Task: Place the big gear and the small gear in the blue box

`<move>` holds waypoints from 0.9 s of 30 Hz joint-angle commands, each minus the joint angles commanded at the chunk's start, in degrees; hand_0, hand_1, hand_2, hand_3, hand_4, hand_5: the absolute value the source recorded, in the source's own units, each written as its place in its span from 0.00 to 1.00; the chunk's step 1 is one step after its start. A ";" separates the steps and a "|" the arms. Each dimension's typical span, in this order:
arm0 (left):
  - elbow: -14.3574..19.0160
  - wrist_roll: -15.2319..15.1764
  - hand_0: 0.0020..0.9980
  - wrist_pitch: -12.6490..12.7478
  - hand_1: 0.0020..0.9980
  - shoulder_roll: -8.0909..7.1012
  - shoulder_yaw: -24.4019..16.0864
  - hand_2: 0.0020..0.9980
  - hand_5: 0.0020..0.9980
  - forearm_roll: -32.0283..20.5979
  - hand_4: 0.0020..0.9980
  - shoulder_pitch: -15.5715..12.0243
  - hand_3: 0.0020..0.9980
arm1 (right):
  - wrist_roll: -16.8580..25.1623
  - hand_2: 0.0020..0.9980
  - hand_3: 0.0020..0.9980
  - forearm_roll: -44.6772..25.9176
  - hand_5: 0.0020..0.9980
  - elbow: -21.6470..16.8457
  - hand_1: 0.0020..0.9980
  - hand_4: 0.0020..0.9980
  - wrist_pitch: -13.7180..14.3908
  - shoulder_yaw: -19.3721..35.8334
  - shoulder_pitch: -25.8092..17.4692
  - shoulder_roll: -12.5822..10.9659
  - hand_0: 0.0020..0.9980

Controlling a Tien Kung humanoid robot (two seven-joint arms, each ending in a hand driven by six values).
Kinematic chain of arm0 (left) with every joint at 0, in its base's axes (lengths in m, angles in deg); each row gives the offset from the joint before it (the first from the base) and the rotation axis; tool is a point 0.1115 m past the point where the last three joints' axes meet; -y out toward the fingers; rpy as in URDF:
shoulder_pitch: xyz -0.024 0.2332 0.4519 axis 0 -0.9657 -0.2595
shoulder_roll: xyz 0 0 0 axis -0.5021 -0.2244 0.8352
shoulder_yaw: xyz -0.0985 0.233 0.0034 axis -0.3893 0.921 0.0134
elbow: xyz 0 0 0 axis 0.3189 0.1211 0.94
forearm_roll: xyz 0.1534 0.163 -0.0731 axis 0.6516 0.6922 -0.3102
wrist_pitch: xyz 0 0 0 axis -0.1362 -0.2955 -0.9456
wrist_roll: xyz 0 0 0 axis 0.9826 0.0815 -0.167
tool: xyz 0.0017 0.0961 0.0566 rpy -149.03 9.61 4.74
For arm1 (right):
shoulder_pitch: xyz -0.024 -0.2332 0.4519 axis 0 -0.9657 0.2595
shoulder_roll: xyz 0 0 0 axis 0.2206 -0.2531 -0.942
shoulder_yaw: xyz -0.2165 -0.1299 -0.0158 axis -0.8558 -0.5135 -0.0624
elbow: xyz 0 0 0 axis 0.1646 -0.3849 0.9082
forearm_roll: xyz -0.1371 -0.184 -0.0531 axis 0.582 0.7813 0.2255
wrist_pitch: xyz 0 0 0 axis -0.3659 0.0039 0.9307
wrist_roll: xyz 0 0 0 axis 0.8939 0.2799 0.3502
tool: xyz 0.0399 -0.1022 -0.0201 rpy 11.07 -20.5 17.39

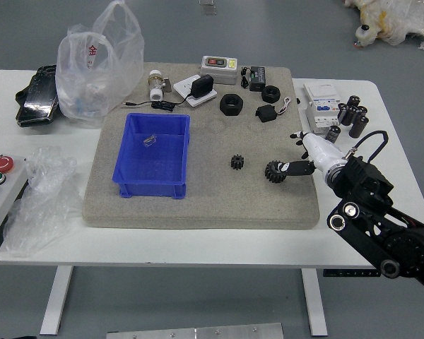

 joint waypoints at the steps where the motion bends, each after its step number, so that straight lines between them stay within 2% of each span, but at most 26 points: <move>1: 0.00 -0.03 0.66 0.06 0.61 0.02 -0.06 0.57 0.34 0.10 0.67 -0.02 0.70 | 0.01 0.87 0.90 -0.07 0.39 -0.02 0.67 0.84 0.07 -0.11 0.00 0.04 0.41; 7: -0.02 -1.11 0.65 0.61 0.60 0.13 -0.31 0.57 0.35 0.72 0.67 -0.10 0.69 | -0.28 0.87 0.90 0.15 0.38 0.67 0.67 0.85 0.46 -2.23 0.05 0.89 0.41; 17: -0.10 -1.73 0.65 0.38 0.60 0.03 -0.07 0.57 0.35 0.48 0.67 0.02 0.69 | -1.71 0.86 0.90 2.13 0.37 3.49 0.66 0.84 -0.95 -5.44 1.58 1.54 0.39; 18: -0.15 -1.93 0.65 0.43 0.60 0.03 0.11 0.57 0.35 0.34 0.67 0.02 0.69 | -1.82 0.73 0.88 2.12 0.26 3.77 0.63 0.77 -1.07 -5.59 1.60 1.63 0.38; 23: -0.61 -3.68 0.65 0.87 0.60 0.15 1.41 0.57 0.35 -0.52 0.67 -0.08 0.69 | -1.94 0.73 0.88 1.85 0.26 4.80 0.63 0.77 -1.13 -6.20 1.56 1.90 0.38; 24: -0.68 -4.00 0.65 0.96 0.60 0.18 1.64 0.57 0.35 -0.72 0.67 -0.10 0.70 | -1.92 0.58 0.81 1.78 0.20 4.97 0.59 0.64 -1.08 -6.32 1.54 1.92 0.36; 27: -0.88 -4.78 0.65 1.00 0.60 0.28 2.40 0.57 0.35 -1.38 0.67 -0.19 0.70 | -1.72 0.58 0.81 1.46 0.20 5.31 0.59 0.64 -0.46 -6.72 1.34 1.95 0.36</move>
